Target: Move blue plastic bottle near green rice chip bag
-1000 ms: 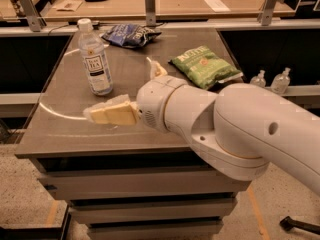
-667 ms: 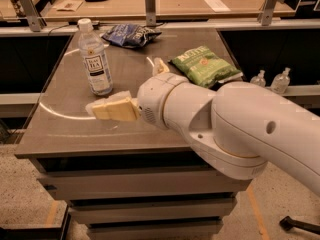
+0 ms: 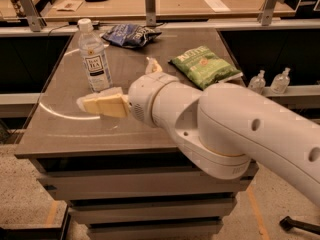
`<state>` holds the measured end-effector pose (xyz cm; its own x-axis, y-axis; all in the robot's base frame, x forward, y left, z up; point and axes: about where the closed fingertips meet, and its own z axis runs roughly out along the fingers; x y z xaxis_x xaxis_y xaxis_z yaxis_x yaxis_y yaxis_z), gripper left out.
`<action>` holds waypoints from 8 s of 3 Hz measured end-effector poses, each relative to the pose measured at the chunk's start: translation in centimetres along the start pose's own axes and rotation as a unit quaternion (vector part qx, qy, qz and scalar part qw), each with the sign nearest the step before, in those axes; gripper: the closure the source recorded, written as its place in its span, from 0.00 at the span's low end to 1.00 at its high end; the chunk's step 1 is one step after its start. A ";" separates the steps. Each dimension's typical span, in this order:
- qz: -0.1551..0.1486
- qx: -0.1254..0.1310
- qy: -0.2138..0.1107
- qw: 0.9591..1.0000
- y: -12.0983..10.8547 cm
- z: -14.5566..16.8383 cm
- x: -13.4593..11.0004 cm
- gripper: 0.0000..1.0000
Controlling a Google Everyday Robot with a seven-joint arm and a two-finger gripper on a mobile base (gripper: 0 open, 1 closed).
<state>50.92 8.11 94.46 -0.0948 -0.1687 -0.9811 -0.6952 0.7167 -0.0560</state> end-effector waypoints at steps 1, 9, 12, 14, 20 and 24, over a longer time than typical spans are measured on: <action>0.021 0.005 -0.012 1.000 1.8 2.8 -0.9 0.00; -0.009 0.056 0.001 0.998 -0.9 19.2 1.8 0.18; -0.005 0.079 0.018 0.997 -2.9 19.5 2.4 0.88; 0.012 0.077 -0.003 0.997 -5.3 16.4 3.2 1.00; 0.012 0.101 0.036 0.994 -13.9 1.1 7.8 1.00; 0.013 0.102 0.036 0.994 -13.9 1.1 7.7 1.00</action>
Offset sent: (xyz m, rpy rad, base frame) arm 0.0553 0.0807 -0.0495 0.0174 0.0133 -0.2190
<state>60.63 -2.45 87.45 -0.1663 -0.1920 -0.9672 -0.5345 0.8418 -0.0752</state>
